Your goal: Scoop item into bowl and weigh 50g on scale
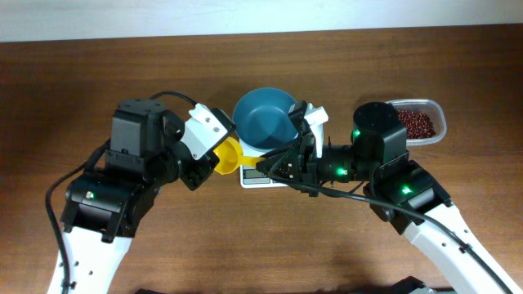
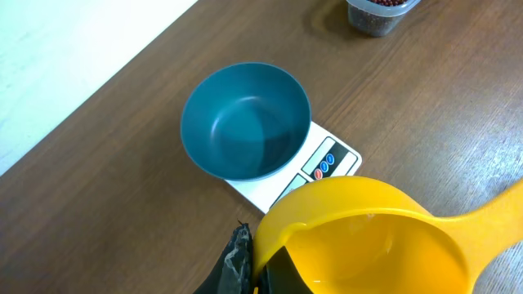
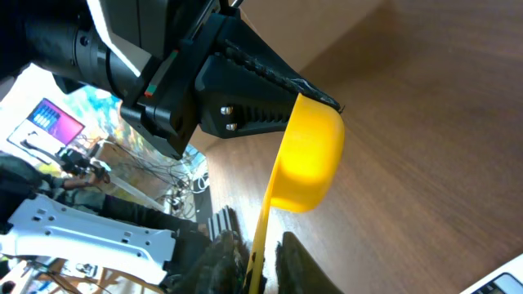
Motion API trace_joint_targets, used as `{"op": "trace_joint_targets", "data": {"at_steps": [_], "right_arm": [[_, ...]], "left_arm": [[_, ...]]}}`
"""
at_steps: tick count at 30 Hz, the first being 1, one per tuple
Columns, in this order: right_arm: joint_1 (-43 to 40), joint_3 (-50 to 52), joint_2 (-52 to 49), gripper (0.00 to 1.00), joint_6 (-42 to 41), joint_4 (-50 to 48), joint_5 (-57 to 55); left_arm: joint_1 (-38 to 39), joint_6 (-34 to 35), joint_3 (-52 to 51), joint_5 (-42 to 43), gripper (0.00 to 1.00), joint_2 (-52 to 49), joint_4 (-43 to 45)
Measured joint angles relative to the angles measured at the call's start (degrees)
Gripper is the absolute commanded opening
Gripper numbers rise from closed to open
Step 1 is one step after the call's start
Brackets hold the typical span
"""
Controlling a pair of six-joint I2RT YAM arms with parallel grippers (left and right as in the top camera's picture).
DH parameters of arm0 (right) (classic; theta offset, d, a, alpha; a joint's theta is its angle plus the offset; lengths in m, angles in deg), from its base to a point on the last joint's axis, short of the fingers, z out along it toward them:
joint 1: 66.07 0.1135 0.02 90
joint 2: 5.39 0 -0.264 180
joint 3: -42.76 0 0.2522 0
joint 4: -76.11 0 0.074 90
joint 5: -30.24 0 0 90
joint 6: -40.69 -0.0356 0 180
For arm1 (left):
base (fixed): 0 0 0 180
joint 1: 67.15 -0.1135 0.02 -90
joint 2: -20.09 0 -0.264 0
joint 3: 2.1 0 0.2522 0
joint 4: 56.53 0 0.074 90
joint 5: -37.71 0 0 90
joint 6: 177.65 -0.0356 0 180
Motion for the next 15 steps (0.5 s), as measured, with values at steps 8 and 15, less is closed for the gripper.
{"op": "trace_joint_targets", "data": {"at_steps": [8,15], "right_arm": [[0.0,0.0,0.0,0.09,0.0,0.0,-0.2],[0.0,0.0,0.0,0.09,0.0,0.0,-0.3]], "left_arm": [[0.0,0.0,0.0,-0.1,0.00,0.0,-0.2],[0.0,0.0,0.0,-0.7,0.00,0.0,-0.4]]}}
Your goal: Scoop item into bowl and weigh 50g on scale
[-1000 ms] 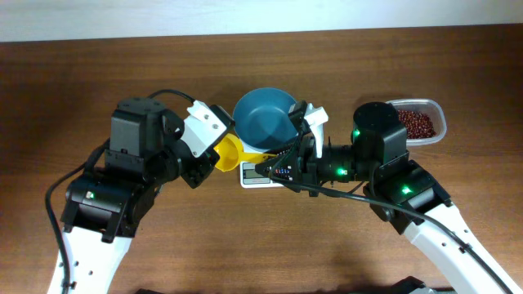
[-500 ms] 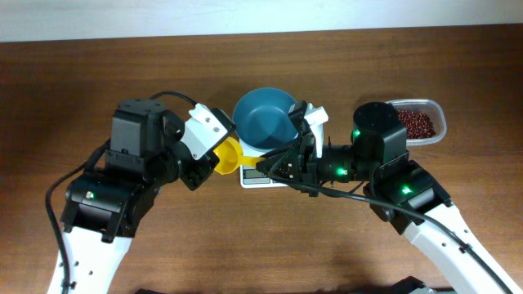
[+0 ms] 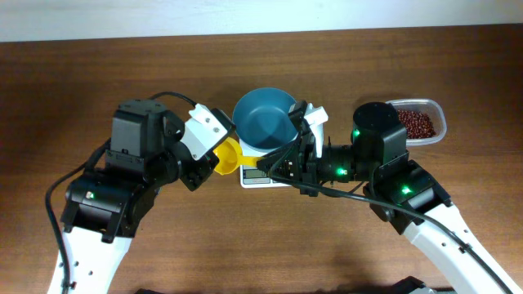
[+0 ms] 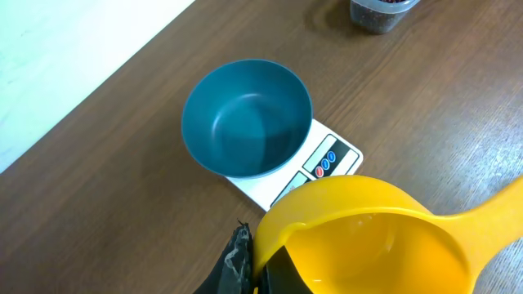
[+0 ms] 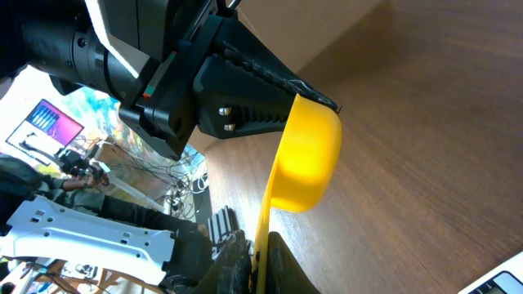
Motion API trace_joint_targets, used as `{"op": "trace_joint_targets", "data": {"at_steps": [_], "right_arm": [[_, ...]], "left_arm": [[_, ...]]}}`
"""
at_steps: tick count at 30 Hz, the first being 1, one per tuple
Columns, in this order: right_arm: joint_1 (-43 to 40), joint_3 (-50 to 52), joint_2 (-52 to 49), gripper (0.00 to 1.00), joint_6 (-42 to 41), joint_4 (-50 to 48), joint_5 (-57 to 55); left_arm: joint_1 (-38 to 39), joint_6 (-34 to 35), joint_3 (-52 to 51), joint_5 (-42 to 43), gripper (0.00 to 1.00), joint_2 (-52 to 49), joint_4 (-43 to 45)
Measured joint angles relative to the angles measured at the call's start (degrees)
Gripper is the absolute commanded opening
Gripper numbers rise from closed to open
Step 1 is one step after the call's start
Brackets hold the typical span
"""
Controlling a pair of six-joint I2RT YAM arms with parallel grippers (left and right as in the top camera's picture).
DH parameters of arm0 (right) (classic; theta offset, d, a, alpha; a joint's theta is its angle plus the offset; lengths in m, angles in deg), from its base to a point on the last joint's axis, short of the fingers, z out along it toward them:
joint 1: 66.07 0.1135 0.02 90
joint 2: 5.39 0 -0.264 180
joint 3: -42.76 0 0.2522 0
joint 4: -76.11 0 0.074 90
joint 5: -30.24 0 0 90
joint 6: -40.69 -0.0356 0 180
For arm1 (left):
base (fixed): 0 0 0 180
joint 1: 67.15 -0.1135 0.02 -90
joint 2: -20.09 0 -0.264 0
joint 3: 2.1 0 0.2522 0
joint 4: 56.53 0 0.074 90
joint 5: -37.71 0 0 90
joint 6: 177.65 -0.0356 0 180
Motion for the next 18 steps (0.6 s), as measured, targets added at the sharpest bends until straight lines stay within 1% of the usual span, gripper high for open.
{"op": "trace_joint_targets", "data": {"at_steps": [13,15,18], "right_arm": [[0.0,0.0,-0.2,0.12,0.0,0.0,-0.4],[0.0,0.0,-0.2,0.10,0.0,0.0,-0.6],[0.0,0.0,-0.2,0.04,0.0,0.2,-0.9]], "left_arm": [[0.0,0.0,0.0,-2.3,0.00,0.0,-0.4],[0.0,0.0,0.0,-2.7,0.00,0.0,-0.5],[0.1,0.0,0.1,-2.8,0.00,0.0,-0.5]]}}
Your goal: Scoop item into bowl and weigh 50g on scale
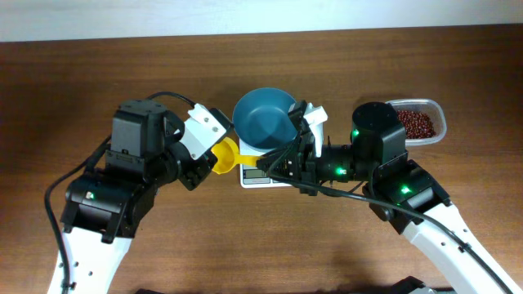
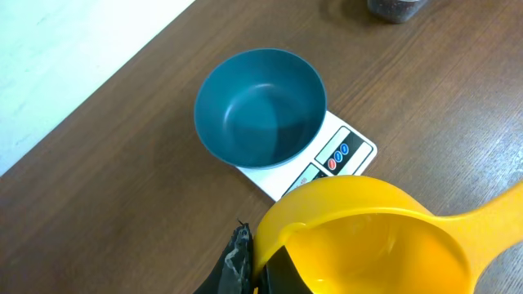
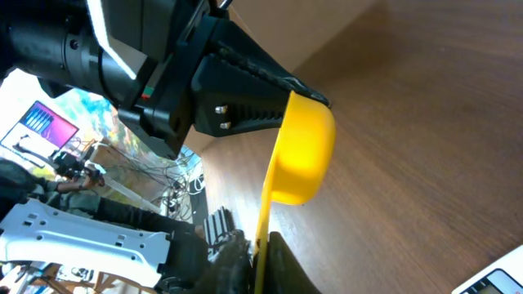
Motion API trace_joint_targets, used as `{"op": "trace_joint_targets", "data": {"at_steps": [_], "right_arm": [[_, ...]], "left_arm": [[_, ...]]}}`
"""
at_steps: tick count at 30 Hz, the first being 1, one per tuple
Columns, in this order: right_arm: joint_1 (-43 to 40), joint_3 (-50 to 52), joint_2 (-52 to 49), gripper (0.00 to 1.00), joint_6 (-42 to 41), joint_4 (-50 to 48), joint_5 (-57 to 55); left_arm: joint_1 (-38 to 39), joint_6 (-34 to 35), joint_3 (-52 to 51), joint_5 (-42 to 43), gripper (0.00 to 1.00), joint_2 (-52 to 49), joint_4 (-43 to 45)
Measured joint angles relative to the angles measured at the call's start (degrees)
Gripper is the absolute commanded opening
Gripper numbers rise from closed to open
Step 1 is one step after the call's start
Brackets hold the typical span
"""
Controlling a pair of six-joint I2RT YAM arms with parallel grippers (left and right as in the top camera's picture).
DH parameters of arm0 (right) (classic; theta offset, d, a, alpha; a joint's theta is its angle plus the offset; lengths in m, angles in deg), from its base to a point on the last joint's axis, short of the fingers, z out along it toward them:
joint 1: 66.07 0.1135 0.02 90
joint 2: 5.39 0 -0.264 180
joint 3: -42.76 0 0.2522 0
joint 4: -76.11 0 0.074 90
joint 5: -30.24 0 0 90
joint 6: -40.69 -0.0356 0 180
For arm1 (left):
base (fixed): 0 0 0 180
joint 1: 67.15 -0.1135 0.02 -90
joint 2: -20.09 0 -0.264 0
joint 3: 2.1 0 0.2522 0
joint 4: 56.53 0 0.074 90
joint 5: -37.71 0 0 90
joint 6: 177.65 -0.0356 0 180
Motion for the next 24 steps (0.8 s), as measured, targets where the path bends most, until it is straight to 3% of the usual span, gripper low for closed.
{"op": "trace_joint_targets", "data": {"at_steps": [14,17,20,21,22,24], "right_arm": [[0.0,0.0,-0.4,0.04,-0.1,1.1,-1.0],[0.0,0.0,-0.4,0.04,-0.1,1.1,-1.0],[0.0,0.0,-0.4,0.04,0.3,1.4,-1.2],[0.0,0.0,-0.4,0.04,0.5,1.8,-1.9],[0.0,0.0,-0.4,0.04,0.8,2.5,-2.5],[0.0,0.0,-0.4,0.04,1.3,4.0,-4.7]], "left_arm": [[0.4,-1.1,0.1,-1.5,0.00,0.0,-0.2],[0.4,-1.5,0.1,-1.5,0.22,0.0,-0.2],[0.3,-2.0,0.1,-3.0,0.66,0.0,-0.3],[0.2,-2.1,0.1,-4.0,0.88,0.0,-0.3],[0.1,-2.4,0.1,-4.4,0.99,0.0,-0.3],[0.0,-2.4,0.1,-5.4,0.99,0.0,-0.4]]}}
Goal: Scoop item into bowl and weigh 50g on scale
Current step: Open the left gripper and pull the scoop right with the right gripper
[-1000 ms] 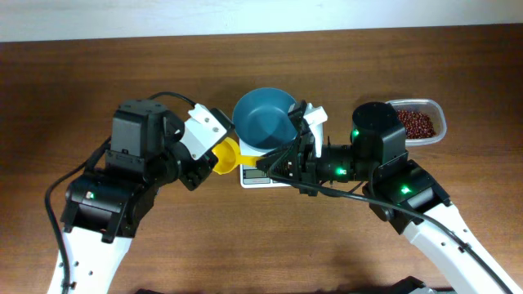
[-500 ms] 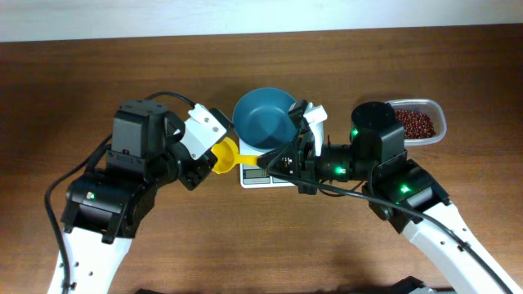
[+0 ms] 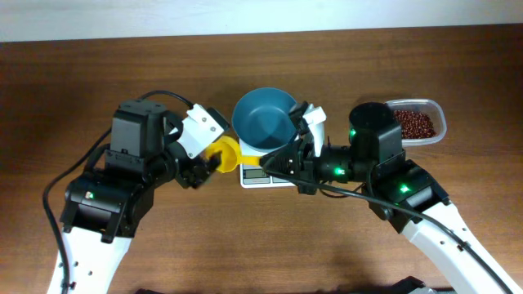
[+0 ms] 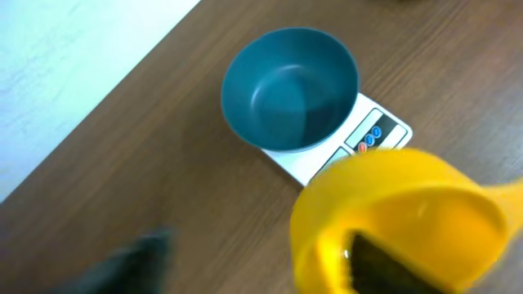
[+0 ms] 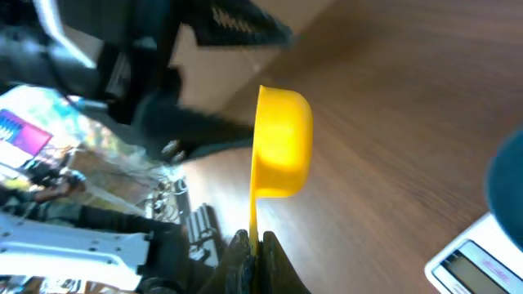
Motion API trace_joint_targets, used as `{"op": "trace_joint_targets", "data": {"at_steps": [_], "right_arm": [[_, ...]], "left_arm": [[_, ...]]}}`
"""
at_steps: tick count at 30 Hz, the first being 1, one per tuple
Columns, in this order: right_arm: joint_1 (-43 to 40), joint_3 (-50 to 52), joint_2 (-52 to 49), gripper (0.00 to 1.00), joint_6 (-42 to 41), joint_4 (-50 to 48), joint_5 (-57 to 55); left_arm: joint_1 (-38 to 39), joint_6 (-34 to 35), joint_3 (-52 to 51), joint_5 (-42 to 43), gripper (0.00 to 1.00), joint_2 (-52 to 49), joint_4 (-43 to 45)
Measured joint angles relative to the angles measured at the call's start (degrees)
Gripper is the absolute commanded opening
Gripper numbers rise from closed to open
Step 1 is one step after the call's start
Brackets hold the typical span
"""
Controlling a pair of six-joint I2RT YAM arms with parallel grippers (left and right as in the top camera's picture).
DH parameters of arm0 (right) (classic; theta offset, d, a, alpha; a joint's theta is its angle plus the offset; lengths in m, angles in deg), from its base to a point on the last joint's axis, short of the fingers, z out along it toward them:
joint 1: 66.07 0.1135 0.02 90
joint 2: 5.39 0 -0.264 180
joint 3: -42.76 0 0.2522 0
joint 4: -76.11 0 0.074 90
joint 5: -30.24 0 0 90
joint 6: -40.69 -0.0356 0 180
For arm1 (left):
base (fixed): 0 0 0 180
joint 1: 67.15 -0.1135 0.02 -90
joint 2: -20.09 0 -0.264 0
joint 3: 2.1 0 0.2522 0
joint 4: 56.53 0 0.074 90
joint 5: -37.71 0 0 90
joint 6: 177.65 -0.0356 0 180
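Note:
The yellow scoop (image 3: pixel 222 155) hangs empty over the wood, left of the white scale (image 3: pixel 248 176). My right gripper (image 5: pixel 252 245) is shut on the thin scoop handle (image 5: pixel 252 214). My left gripper (image 4: pixel 253 255) is open: one finger sits inside the scoop's cup (image 4: pixel 409 216) and the other stands far to the left. An empty blue bowl (image 3: pixel 263 121) rests on the scale (image 4: pixel 377 131). Red beans fill a clear container (image 3: pixel 418 122) at the right.
Both arms crowd the middle of the brown table (image 3: pixel 73 73), meeting just in front of the scale. The bean container lies behind my right arm's elbow. A pale wall strip runs along the table's far edge.
My left gripper has opened and let go of the scoop's cup. The scoop, held by my right gripper alone, has tilted and sits farther from the left gripper's fingers.
At first my left gripper held the scoop's cup while my right fingers stood slightly apart around the handle. My right gripper then shut on the handle and both held it. Now the left is open and only the right holds the scoop.

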Motion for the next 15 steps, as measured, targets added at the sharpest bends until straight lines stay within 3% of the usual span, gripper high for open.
{"op": "trace_joint_targets", "data": {"at_steps": [11,15], "right_arm": [[0.0,0.0,3.7,0.04,2.8,10.1,-14.1],[0.0,0.0,15.4,0.04,3.3,16.1,-23.1]], "left_arm": [[0.0,2.9,0.0,-0.9,0.99,1.8,0.0],[0.0,8.4,0.0,-0.9,0.99,7.3,-0.1]]}}
